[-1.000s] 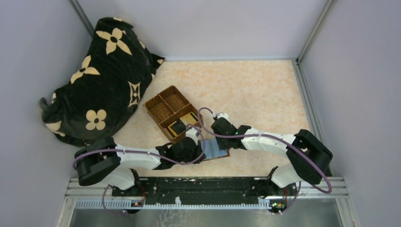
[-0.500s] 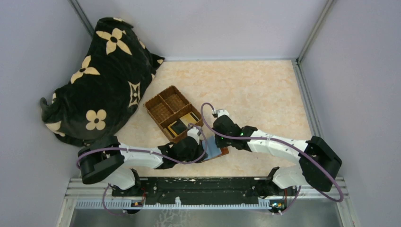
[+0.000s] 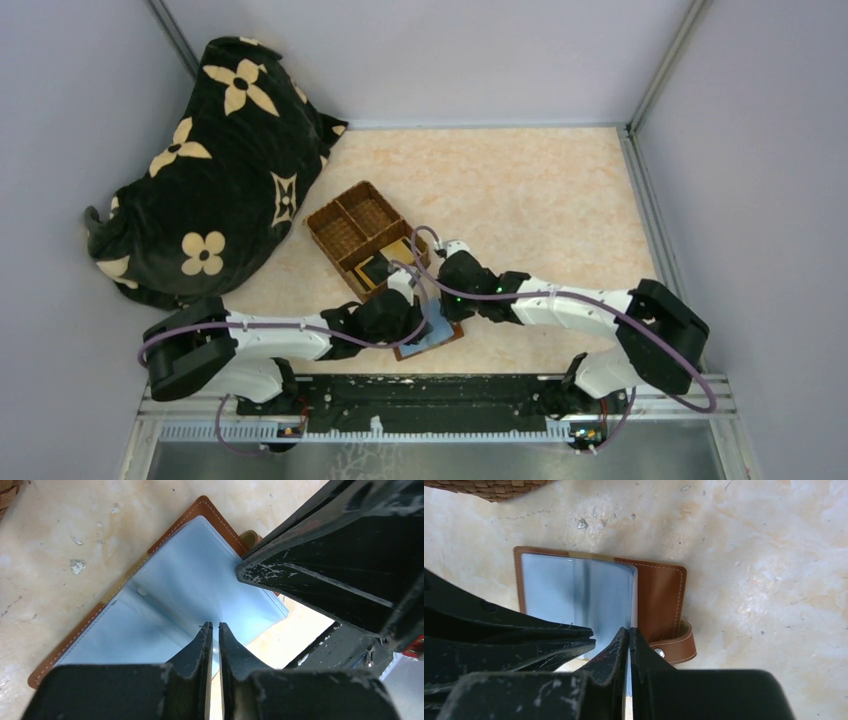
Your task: Take the credit cards out of the card holder
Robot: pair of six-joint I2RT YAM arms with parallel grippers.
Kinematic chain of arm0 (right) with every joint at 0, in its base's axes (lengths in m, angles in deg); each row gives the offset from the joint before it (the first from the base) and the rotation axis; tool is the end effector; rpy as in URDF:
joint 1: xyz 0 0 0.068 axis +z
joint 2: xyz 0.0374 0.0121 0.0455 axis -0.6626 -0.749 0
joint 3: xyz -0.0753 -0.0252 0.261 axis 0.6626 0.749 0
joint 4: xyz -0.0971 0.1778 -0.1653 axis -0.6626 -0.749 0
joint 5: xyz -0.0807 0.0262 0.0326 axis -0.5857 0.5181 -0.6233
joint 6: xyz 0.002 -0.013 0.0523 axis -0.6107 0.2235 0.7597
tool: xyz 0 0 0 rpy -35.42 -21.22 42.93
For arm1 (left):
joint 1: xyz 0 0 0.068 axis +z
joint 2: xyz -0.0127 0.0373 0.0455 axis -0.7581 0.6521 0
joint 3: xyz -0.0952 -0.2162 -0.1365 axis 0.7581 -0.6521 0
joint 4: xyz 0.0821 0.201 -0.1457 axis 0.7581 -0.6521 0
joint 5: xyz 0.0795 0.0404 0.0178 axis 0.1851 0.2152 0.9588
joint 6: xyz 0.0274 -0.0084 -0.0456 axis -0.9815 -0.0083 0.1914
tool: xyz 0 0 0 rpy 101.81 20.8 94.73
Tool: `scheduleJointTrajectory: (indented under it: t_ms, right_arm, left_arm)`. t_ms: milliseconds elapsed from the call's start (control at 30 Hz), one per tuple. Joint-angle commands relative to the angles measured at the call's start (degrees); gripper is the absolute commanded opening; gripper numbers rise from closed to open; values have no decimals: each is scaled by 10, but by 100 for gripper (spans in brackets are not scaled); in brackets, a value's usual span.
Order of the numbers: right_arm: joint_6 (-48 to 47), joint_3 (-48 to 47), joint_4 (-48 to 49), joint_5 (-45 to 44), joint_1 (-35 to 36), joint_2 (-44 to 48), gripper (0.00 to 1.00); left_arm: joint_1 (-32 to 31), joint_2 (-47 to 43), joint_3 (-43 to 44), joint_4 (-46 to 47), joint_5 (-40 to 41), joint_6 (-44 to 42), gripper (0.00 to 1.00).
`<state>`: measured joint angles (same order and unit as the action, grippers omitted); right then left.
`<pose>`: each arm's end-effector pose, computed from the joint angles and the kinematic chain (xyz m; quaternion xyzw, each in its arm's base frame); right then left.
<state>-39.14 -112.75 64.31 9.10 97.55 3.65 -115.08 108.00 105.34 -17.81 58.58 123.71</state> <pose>0.1508 0.2190 0.1895 -0.1698 0.9258 0.2098 0.2649 0.1071 -0.2215 0.1500 0.1373 0.8811 -0.3103 0.3294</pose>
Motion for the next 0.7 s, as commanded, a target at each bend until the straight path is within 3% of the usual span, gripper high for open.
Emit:
scheduleJointTrajectory:
  t_ms: [0, 267, 400, 667]
  right_arm:
    - [14, -9, 44, 7, 12, -22, 0]
    - [9, -17, 4, -49, 2, -18, 0]
    - [21, -1, 0, -40, -37, 7, 0]
    - [10, 3, -14, -38, -49, 85, 0]
  left_arm:
    - [3, -15, -13, -11, 13, -4, 15]
    - [3, -37, -8, -31, 20, -2, 15]
    - [3, -71, -2, -58, 32, -9, 21]
    - [3, -141, -14, -78, 58, -2, 77]
